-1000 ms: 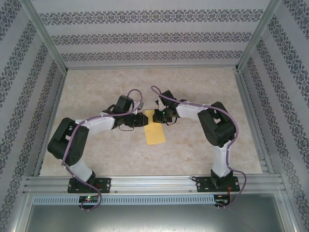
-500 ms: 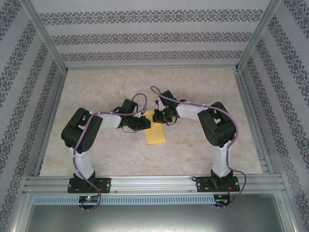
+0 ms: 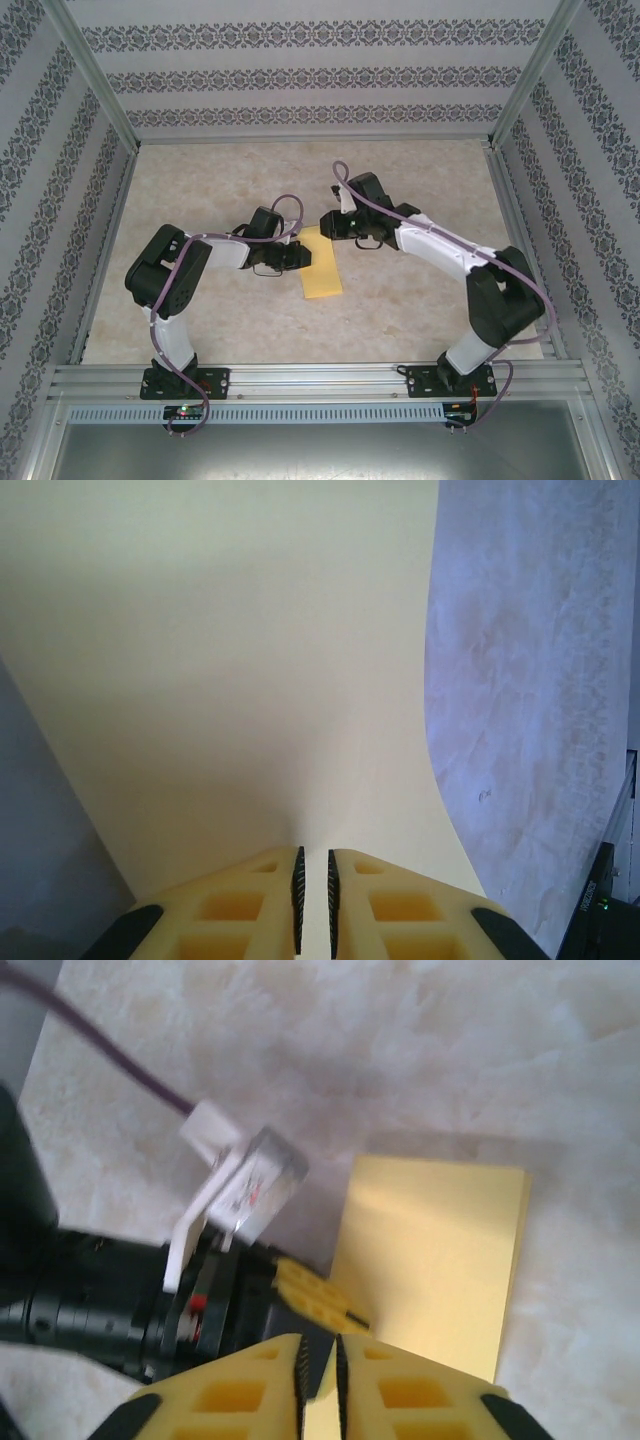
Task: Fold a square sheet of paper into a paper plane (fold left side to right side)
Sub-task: Hold the square sheet of paper at the center of the table, then first fold the square sheet of paper in half at the center of the table.
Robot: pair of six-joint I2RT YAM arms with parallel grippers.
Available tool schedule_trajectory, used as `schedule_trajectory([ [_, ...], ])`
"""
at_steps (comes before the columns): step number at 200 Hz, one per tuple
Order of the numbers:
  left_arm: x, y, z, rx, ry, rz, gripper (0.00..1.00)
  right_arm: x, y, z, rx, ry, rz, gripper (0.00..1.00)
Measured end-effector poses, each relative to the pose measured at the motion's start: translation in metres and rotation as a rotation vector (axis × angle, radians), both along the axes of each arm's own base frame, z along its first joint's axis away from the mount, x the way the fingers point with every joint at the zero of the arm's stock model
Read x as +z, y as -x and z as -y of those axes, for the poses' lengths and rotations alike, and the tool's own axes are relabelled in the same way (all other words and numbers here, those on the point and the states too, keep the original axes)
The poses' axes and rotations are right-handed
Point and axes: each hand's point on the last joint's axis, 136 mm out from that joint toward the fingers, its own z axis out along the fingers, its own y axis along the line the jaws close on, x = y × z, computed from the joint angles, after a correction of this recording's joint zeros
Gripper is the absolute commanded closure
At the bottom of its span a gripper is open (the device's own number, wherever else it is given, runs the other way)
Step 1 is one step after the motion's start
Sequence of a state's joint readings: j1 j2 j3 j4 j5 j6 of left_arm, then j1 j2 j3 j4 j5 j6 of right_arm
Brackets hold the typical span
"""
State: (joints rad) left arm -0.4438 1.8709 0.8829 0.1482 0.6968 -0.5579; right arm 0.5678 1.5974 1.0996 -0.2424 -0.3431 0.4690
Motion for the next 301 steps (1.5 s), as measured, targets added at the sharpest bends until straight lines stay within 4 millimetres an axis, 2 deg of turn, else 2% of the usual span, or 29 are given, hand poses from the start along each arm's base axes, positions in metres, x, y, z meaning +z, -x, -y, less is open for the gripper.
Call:
schedule_trajectory([
  [12, 0.000, 0.000, 0.000, 0.001, -0.001, 0.002, 0.81, -0.014, 0.018, -0.001, 0.022, 0.012, -0.040, 0.90],
  [41, 0.000, -0.001, -0.001, 0.005, -0.008, 0.006, 0.81, -0.067, 0.061, -0.004, 0.068, 0.074, -0.195, 0.92],
  [65, 0.000, -0.001, -0.001, 0.008, -0.013, 0.007, 0.81, -0.099, 0.073, -0.003, 0.070, 0.123, -0.280, 0.92],
  [87, 0.001, 0.000, -0.001, 0.007, -0.019, 0.008, 0.80, -0.115, 0.076, 0.000, 0.062, 0.148, -0.321, 0.93],
  [136, 0.009, 0.001, -0.005, 0.014, -0.052, -0.006, 0.74, -0.124, 0.080, 0.005, 0.052, 0.178, -0.351, 0.93],
  [191, 0.033, -0.019, 0.001, 0.015, -0.057, 0.055, 0.75, -0.125, 0.081, 0.006, 0.049, 0.186, -0.352, 0.93],
  [274, 0.002, -0.030, -0.002, 0.017, -0.132, 0.028, 0.76, -0.125, 0.080, 0.006, 0.067, 0.208, -0.360, 0.93],
  [301, 0.001, -0.031, -0.002, 0.013, -0.136, 0.037, 0.76, -0.126, 0.081, 0.007, 0.079, 0.214, -0.356, 0.93],
])
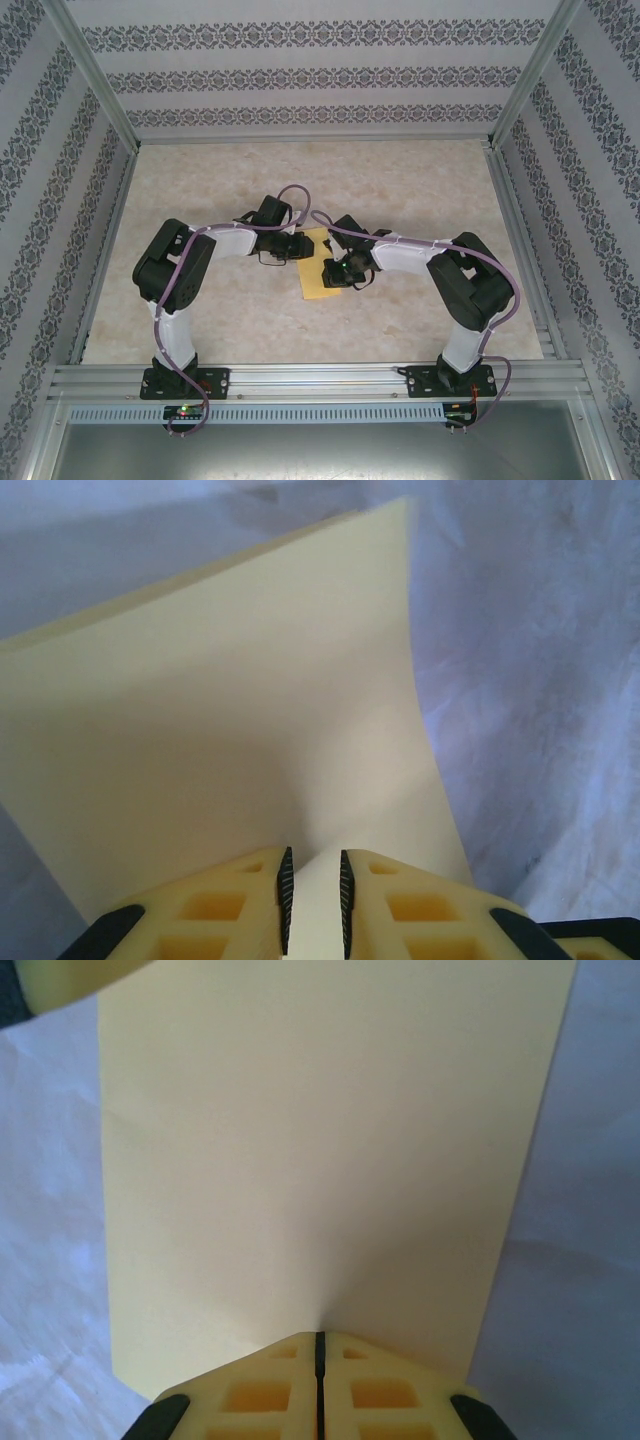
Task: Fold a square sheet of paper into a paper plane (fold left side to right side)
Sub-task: First fold the square sheet of paper in half at the center of the table.
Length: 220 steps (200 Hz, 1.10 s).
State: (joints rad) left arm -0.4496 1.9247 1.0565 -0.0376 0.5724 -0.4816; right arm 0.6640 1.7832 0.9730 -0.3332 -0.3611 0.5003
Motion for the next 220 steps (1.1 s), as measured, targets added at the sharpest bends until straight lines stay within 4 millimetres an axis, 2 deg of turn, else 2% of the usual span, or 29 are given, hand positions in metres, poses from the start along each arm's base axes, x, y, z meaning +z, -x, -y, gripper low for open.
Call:
schedule_trajectory([
  [104, 0.003, -0.004, -0.002, 0.000, 0.064, 0.065, 0.73, 0.000, 0.001, 0.001, 0.009, 0.003, 0.002, 0.94],
  [123, 0.004, -0.014, -0.010, 0.025, 0.058, 0.067, 0.73, 0.000, 0.001, 0.001, 0.009, 0.003, 0.002, 0.94],
  [173, 0.005, -0.056, -0.039, 0.118, 0.028, 0.097, 0.73, -0.001, 0.001, 0.001, 0.009, 0.002, 0.002, 0.94],
  [220, 0.004, -0.071, -0.041, 0.123, 0.033, 0.077, 0.73, -0.001, 0.002, 0.000, 0.002, -0.015, 0.006, 0.93],
])
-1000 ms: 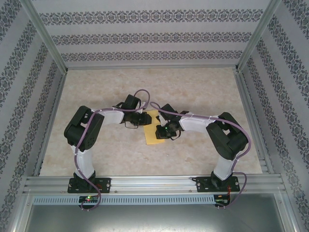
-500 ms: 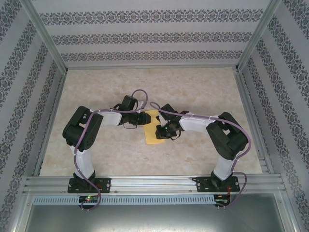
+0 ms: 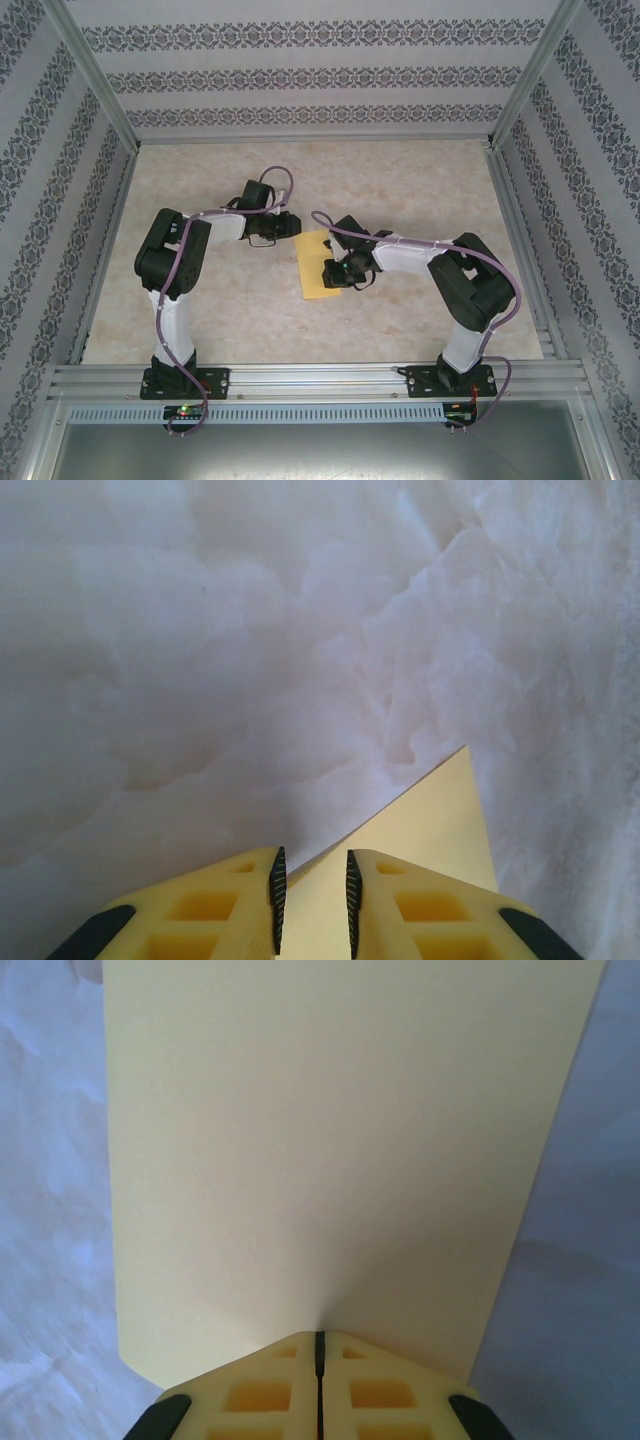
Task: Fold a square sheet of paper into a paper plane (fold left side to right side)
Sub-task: First fold the square sheet of paper in half at the center of the table.
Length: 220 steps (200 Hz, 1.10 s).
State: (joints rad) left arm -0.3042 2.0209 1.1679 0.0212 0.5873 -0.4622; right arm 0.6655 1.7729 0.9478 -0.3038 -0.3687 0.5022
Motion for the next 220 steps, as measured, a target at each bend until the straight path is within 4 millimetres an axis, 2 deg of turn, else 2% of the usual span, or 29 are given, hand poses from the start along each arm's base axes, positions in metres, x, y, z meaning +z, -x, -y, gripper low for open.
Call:
schedule_trajectory([
  [27, 0.005, -0.009, -0.007, 0.007, -0.009, 0.019, 0.68, 0.001, 0.001, -0.001, -0.032, -0.023, 0.007, 0.93],
  [64, 0.026, -0.016, -0.020, 0.026, -0.021, 0.053, 0.67, 0.002, 0.020, -0.013, -0.047, -0.050, -0.004, 0.91],
  [92, 0.065, -0.005, -0.022, 0.026, 0.002, 0.120, 0.67, 0.004, 0.028, -0.020, -0.054, -0.063, -0.003, 0.83],
  [116, 0.087, 0.018, -0.024, 0.022, 0.041, 0.150, 0.68, 0.020, 0.019, -0.017, -0.077, -0.069, 0.062, 0.76],
  [141, 0.078, 0.048, -0.019, 0.010, 0.066, 0.102, 0.67, 0.045, 0.006, -0.010, -0.092, -0.091, 0.144, 0.71],
  [171, 0.055, 0.095, 0.002, -0.038, 0.080, 0.005, 0.66, 0.064, -0.017, 0.010, -0.152, -0.117, 0.205, 0.63],
  [193, 0.047, 0.118, 0.013, -0.058, 0.091, -0.045, 0.66, 0.064, -0.023, 0.031, -0.208, -0.127, 0.210, 0.60],
  [220, 0.042, 0.129, 0.021, -0.066, 0.098, -0.070, 0.67, 0.051, -0.018, 0.048, -0.260, -0.136, 0.173, 0.57],
])
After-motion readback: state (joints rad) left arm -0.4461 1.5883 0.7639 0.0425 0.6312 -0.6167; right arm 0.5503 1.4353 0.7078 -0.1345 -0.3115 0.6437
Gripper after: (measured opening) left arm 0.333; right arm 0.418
